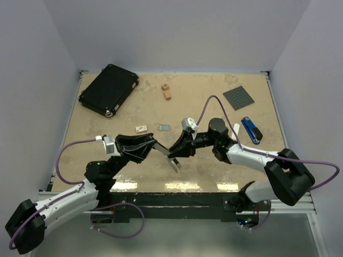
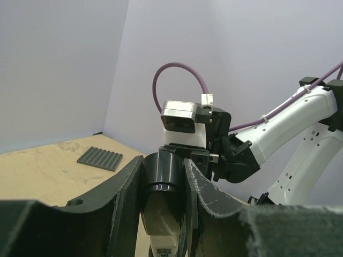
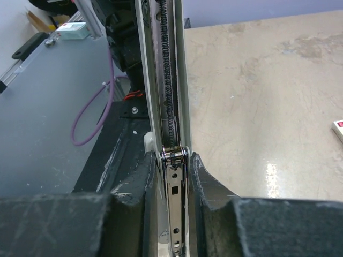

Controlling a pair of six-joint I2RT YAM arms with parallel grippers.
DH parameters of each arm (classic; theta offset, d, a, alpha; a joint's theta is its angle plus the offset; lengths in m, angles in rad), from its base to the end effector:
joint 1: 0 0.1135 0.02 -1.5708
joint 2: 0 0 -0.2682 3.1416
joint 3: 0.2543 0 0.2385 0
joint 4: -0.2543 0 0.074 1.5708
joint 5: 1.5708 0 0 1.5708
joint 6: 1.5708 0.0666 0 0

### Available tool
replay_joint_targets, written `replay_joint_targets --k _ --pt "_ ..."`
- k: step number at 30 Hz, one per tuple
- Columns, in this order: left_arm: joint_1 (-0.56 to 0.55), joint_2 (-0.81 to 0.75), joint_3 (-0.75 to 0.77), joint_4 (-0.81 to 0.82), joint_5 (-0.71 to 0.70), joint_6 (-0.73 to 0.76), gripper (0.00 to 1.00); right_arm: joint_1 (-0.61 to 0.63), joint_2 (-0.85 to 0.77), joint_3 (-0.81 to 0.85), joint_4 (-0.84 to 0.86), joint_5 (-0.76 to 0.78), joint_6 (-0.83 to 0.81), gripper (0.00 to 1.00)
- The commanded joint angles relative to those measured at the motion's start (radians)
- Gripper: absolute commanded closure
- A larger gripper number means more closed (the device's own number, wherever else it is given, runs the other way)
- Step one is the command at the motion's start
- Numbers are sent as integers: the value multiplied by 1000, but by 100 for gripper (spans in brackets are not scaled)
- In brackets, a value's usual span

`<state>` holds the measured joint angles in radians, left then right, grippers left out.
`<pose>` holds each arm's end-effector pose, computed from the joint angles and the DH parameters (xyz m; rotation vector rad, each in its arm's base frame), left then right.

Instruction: Load the staples into the stapler

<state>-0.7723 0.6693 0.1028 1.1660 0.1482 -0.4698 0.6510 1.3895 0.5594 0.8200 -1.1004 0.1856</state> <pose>0.1021 -0.1132 0.2856 0.3008 1.0042 -1.2071 0.1835 0.2144 0.2464 -1.2606 1.2784 1.4772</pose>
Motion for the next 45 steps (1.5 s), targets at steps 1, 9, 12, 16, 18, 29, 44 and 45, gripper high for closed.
replay_joint_targets --k 1,9,12,16,18,29,44,45 --pt "11 -75 11 49 -93 46 71 12 -56 74 -231 144 -135 100" --pt "13 -244 216 -628 -565 102 15 105 -69 181 -527 480 -265 100" --pt "13 -234 394 -908 -747 138 6 150 -46 249 -635 631 -307 100" --pt "15 -195 567 -1140 -923 247 3 249 26 321 -728 789 -357 100" --pt "15 -179 639 -1192 -976 301 3 288 83 367 -774 887 -370 100" --pt "24 -318 483 -999 -1127 585 0 489 390 594 -837 1094 -471 100" --pt "205 -220 497 -1097 -1014 507 0 510 571 786 -961 1176 -603 67" --pt "228 -214 503 -1105 -998 487 0 510 559 789 -963 1162 -601 55"
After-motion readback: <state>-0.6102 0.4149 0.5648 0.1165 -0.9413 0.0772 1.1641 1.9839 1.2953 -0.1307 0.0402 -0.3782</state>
